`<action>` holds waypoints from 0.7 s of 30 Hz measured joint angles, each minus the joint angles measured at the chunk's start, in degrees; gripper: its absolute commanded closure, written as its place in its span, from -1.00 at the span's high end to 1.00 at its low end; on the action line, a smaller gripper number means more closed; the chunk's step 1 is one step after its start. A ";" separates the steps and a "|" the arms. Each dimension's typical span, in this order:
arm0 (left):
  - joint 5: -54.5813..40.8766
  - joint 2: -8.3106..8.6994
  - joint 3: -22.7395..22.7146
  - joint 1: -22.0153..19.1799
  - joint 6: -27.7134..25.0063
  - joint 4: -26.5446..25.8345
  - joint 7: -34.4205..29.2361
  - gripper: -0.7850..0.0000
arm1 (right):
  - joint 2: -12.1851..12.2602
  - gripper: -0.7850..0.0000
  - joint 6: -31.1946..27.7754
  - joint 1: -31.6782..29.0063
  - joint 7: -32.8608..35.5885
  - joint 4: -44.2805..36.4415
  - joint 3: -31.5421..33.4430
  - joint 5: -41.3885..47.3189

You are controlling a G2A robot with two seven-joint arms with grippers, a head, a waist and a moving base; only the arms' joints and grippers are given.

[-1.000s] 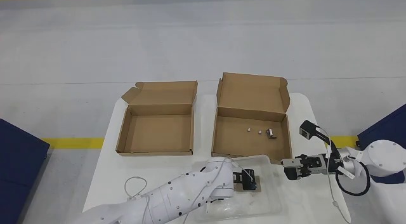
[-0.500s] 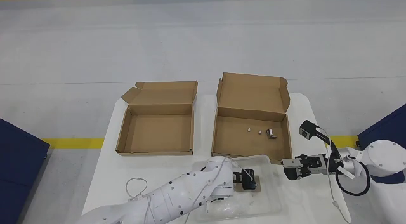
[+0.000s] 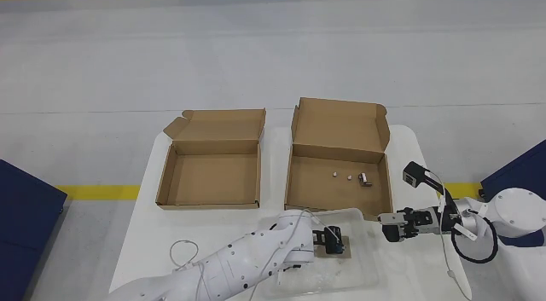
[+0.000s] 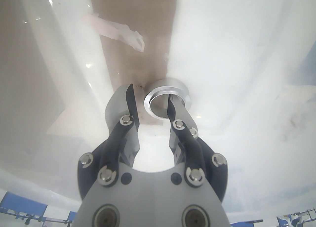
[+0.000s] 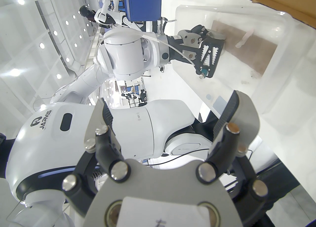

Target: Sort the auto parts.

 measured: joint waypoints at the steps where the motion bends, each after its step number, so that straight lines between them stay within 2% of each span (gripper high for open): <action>1: 0.03 -0.07 -0.02 -0.01 -0.02 0.16 0.00 -0.44 | 0.00 1.00 0.00 0.00 0.00 0.00 0.00 0.00; 3: 0.09 -0.25 -0.06 -0.04 -0.07 0.55 -0.05 -0.60 | 0.00 1.00 0.00 0.00 0.00 0.00 0.00 0.00; 4: 0.11 -0.32 -0.09 -0.04 -0.08 0.71 -0.07 -0.93 | 0.00 1.00 0.00 0.00 0.00 0.00 0.00 0.00; 5: 0.15 -0.41 -0.13 -0.05 -0.05 0.89 -0.06 -1.00 | 0.00 1.00 0.00 0.00 0.00 0.00 0.00 0.00; 13: 1.20 -0.79 -0.58 0.14 0.67 1.31 0.45 -1.00 | 0.00 1.00 0.00 0.00 0.00 0.00 0.00 0.00; 21: 1.72 -0.41 -1.71 0.94 0.34 -0.51 0.26 -1.00 | 0.00 1.00 0.00 0.00 0.00 0.00 0.00 0.00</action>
